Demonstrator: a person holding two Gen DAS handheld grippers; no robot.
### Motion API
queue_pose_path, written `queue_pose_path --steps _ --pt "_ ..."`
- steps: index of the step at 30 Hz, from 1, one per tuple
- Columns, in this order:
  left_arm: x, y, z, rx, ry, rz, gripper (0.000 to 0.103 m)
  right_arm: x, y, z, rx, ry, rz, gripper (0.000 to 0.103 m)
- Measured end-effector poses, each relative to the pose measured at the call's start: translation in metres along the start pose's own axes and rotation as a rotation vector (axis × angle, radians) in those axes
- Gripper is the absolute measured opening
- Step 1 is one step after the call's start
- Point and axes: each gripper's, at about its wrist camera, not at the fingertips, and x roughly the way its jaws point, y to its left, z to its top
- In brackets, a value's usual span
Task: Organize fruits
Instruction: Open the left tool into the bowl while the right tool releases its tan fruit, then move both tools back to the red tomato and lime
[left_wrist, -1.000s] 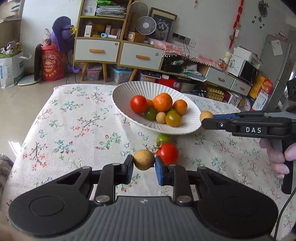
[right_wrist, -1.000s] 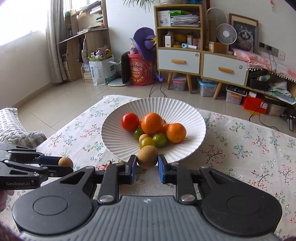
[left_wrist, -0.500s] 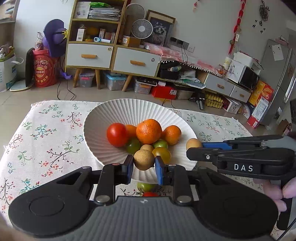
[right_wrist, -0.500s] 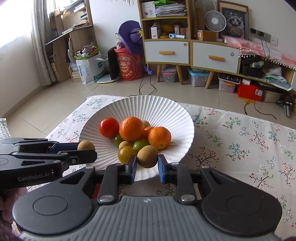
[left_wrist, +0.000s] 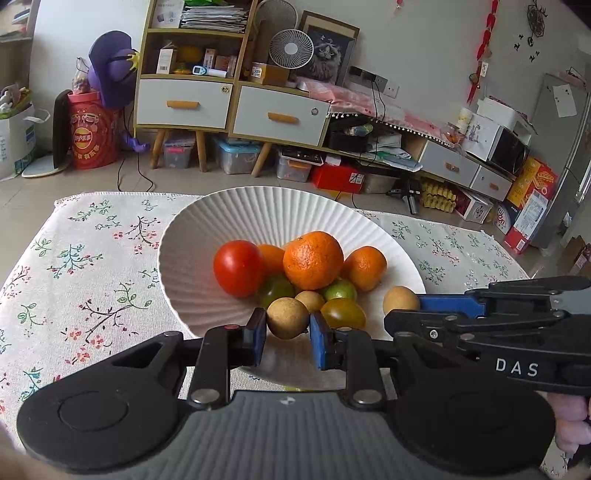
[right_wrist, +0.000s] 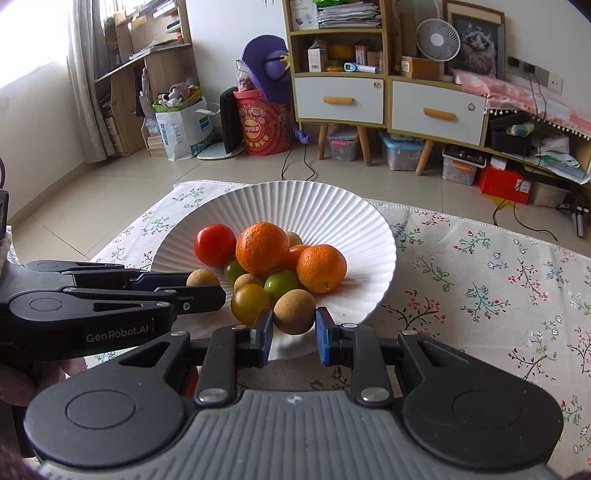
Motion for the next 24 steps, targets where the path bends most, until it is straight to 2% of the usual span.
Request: queue_pose_path --steps 1,4,7,9,13,15,17,19,21,24 --pt "0.0 -0.001 0.001 -0.003 0.003 -0.001 0.016 0.0 0.0 0.0 0.001 -0.003 -0.005 0.023" --pt "-0.004 -0.002 0.004 -0.022 0.01 -0.013 0.02 -0.003 -0.001 0.001 0.005 -0.005 0.005 0.032" --pt "-0.011 -0.002 0.003 -0.009 0.007 -0.012 0.03 -0.007 -0.001 0.002 -0.003 -0.006 0.012 0.04" --pt "-0.015 -0.002 0.002 0.004 0.001 -0.001 0.039 -0.01 -0.001 0.001 -0.012 -0.009 0.006 0.05" --pt "-0.024 -0.002 0.003 0.011 -0.009 0.003 0.047 -0.014 0.001 0.0 -0.028 -0.011 -0.003 0.056" --pt "-0.03 -0.003 0.003 0.02 -0.013 0.014 0.063 -0.017 0.001 -0.002 -0.031 -0.011 -0.012 0.067" --pt "-0.034 -0.004 0.001 0.035 -0.009 0.011 0.064 -0.02 0.002 -0.003 -0.041 -0.008 -0.016 0.074" --pt "-0.037 -0.004 -0.002 0.048 0.009 0.014 0.069 -0.024 0.003 -0.005 -0.057 -0.007 -0.017 0.075" --pt "-0.04 -0.005 -0.006 0.07 0.011 0.022 0.081 -0.028 0.005 -0.008 -0.067 -0.01 -0.015 0.083" --pt "-0.042 -0.007 -0.013 0.101 0.021 0.052 0.091 -0.032 0.004 -0.015 -0.082 -0.007 -0.017 0.088"
